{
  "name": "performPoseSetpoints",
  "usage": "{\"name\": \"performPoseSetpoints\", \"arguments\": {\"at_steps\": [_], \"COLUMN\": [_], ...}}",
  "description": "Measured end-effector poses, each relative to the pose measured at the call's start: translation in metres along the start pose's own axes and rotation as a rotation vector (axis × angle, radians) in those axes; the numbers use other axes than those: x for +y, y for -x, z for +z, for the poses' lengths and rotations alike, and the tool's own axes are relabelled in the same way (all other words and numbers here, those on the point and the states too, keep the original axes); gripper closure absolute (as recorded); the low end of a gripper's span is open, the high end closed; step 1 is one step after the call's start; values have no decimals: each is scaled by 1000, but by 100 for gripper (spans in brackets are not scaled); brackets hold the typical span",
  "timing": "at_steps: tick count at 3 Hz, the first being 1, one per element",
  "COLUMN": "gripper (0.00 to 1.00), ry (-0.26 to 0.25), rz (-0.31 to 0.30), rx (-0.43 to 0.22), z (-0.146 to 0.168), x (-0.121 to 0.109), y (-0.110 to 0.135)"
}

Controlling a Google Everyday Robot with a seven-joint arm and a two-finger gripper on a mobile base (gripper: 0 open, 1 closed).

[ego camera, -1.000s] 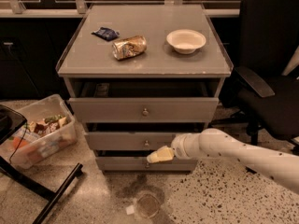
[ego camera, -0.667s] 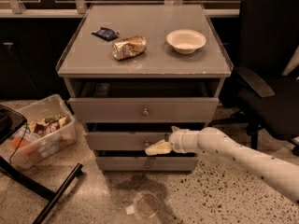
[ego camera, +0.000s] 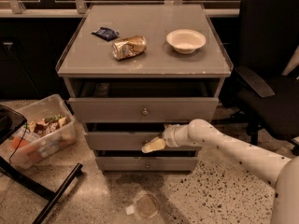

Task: Open middle drawer

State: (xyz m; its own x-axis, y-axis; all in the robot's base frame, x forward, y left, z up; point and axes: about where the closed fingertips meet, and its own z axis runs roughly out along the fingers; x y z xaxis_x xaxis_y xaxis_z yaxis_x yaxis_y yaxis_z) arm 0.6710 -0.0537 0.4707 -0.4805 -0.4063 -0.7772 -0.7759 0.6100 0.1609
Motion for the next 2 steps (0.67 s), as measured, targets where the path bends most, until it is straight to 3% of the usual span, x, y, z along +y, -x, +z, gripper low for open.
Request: {"name": "performPoseSetpoints", "arguments": {"at_steps": [2], "gripper": [0], "ry": [-30], "rz": [29], "rx": [169], "z": [34], "x": [-14], "y": [-34]}}
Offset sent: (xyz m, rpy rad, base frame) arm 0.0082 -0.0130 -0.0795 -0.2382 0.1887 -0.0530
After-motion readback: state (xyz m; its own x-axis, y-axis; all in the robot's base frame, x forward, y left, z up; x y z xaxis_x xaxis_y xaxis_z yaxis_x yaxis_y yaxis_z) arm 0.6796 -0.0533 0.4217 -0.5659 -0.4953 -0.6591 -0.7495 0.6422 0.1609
